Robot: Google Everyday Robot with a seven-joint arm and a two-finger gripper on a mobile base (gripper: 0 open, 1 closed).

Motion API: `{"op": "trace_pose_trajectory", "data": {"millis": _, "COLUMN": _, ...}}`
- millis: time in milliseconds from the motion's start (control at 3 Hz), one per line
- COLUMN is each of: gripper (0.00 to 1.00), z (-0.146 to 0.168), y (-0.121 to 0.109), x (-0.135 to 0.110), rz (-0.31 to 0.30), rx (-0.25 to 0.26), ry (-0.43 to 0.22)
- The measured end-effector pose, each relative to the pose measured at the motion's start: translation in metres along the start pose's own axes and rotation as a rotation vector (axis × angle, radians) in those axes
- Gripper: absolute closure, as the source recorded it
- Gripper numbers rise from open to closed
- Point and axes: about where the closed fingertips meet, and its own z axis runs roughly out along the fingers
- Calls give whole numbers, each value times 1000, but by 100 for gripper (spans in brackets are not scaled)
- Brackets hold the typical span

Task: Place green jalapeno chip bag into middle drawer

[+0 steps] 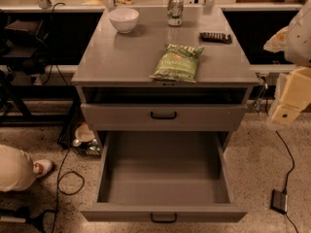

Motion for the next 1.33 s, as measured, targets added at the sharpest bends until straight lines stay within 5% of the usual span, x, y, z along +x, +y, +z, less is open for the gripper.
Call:
{"op": "trace_pose_trajectory", "data": {"millis": 333, "gripper": 0, "z": 0, "y": -1, "x": 0, "rz": 2, "rx": 1, "ry": -1}}
{"op": "trace_pose_trajectory", "data": {"millis": 1000, "gripper": 0, "z": 32, "y": -55, "x": -42, "rz": 196, "rx": 61, "ry": -95}}
{"op": "trace_pose_trajectory", "data": {"millis": 1333, "gripper": 0, "z": 36, "y": -60, "x": -46, "rz": 236, "rx": 65, "ry": -106}}
